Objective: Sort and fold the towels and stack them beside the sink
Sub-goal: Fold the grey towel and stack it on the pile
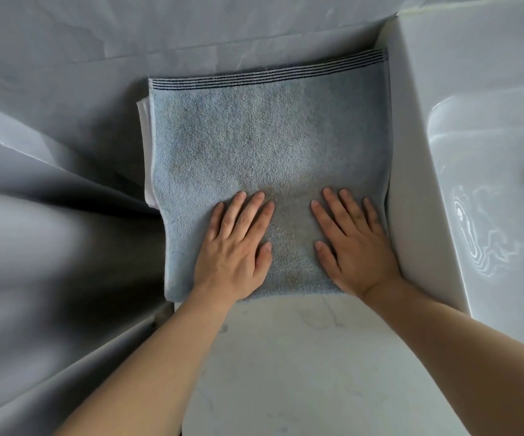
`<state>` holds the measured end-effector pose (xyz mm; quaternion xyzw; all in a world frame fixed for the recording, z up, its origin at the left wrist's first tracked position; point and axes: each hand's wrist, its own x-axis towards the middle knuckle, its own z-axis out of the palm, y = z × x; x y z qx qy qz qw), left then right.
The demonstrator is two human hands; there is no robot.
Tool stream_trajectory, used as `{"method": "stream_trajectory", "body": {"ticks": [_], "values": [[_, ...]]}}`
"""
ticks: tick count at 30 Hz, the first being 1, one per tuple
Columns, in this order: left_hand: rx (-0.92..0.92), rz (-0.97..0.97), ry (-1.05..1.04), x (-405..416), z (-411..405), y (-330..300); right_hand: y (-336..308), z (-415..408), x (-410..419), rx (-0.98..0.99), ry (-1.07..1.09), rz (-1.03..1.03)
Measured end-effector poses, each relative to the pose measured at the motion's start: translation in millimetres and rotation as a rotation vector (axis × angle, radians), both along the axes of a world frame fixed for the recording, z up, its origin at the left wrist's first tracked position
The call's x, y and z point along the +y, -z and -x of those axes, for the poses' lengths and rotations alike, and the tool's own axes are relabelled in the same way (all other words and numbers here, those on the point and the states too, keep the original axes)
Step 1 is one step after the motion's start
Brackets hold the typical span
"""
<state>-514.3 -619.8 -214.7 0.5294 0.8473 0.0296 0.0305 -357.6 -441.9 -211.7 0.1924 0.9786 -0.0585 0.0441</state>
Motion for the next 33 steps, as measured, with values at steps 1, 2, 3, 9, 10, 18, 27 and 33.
{"method": "stream_trajectory", "body": {"ticks": [1, 2, 3, 9, 10, 18, 27, 33], "values": [[-0.001, -0.001, -0.002, -0.6, -0.5, -0.1, 0.0, -0.3, -0.9, -0.008, -0.001, -0.005], [0.001, -0.006, -0.005, -0.9, -0.6, 0.5, 0.2, -0.3, -1.4, -0.014, 0.001, -0.010], [0.002, -0.009, -0.006, -0.9, -0.2, 0.9, 0.5, -0.3, -2.0, -0.020, 0.003, -0.017], [-0.003, 0.004, 0.011, -11.6, 2.5, 4.2, -0.4, 0.3, -3.5, -0.105, 0.007, -0.042], [0.001, 0.012, 0.009, -17.6, 3.6, 4.6, -1.6, -0.1, -4.8, -0.111, 0.027, -0.049], [-0.090, 0.079, -0.239, -80.3, 19.1, 5.1, -12.8, -8.2, -5.9, -0.228, 0.113, -0.057], [0.018, 0.066, 0.106, -73.1, -24.3, -29.6, -38.6, -30.7, -32.3, -0.294, -0.261, -0.103], [0.116, 0.250, 0.018, -57.7, -14.0, -45.8, -60.5, -16.3, -34.1, -0.457, -0.263, -0.197]]}}
